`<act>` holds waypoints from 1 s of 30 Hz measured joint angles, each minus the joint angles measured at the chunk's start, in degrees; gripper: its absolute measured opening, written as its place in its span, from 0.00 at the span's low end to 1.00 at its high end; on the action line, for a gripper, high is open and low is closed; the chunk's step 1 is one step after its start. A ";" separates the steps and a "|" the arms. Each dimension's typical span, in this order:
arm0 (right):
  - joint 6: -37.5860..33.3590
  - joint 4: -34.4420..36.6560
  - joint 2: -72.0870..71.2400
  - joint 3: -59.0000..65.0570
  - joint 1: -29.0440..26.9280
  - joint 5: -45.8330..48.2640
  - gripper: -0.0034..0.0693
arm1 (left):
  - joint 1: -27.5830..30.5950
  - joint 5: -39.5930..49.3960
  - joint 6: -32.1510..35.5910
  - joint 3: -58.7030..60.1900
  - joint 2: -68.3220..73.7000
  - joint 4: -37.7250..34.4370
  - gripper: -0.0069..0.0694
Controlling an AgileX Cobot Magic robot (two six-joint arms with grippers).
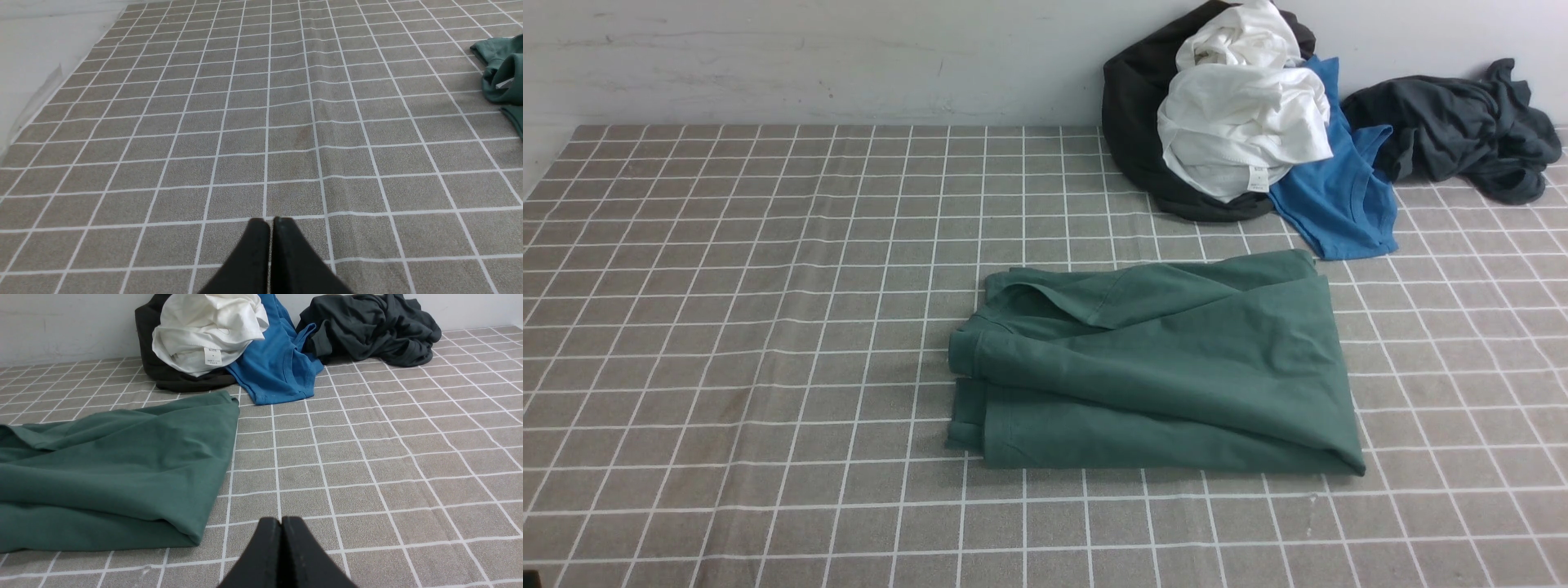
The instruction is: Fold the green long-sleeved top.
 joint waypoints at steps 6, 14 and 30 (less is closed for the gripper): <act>0.83 0.00 0.00 0.00 0.00 0.00 0.03 | 0.00 -0.06 0.00 0.00 0.00 0.00 0.08; 1.08 0.00 0.00 0.00 0.00 0.00 0.03 | 0.00 -0.10 0.00 0.00 0.00 0.00 0.08; 1.08 0.00 0.00 0.00 0.00 0.00 0.03 | 0.00 -0.10 0.00 0.00 0.00 0.00 0.08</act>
